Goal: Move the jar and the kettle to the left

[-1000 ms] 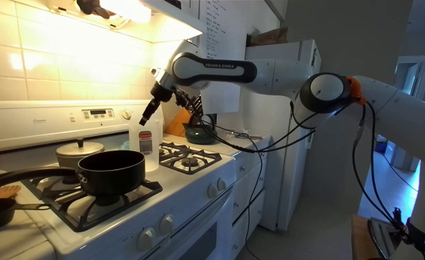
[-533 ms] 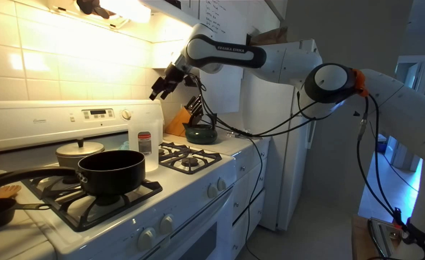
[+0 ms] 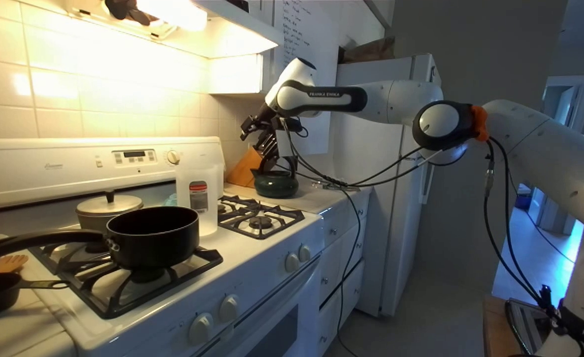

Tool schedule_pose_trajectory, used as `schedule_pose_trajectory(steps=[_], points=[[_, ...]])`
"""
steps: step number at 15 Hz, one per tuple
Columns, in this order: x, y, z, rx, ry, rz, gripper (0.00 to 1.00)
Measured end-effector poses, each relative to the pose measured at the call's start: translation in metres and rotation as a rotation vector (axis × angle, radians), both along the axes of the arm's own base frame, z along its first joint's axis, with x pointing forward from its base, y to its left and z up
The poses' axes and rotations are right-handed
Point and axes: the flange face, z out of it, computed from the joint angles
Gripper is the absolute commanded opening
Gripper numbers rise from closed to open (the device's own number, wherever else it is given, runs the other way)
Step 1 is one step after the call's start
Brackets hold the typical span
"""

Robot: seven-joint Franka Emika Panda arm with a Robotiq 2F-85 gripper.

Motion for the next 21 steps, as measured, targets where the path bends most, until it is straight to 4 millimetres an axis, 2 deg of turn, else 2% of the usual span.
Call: schedule_pose_trajectory(steps=[3, 6, 11, 13, 15, 17, 21], points=[[-0.002, -0.059, -0.029, 0.032, -0.017, -0.169, 1.0], [-0.008, -0.11, -0.069, 0.073, -0.013, -0.341, 1.0], [-0.029, -0.174, -0.142, 0.092, -0.064, -0.622, 1.0], [-0.04, -0.193, -0.158, 0.024, -0.111, -0.692, 1.0], [-0.049, -0.194, -0.166, -0.084, -0.137, -0.705, 1.0], [-0.055, -0.181, -0.164, -0.207, -0.142, -0.691, 1.0], [-0.055, -0.13, -0.155, -0.395, -0.149, -0.621, 1.0]])
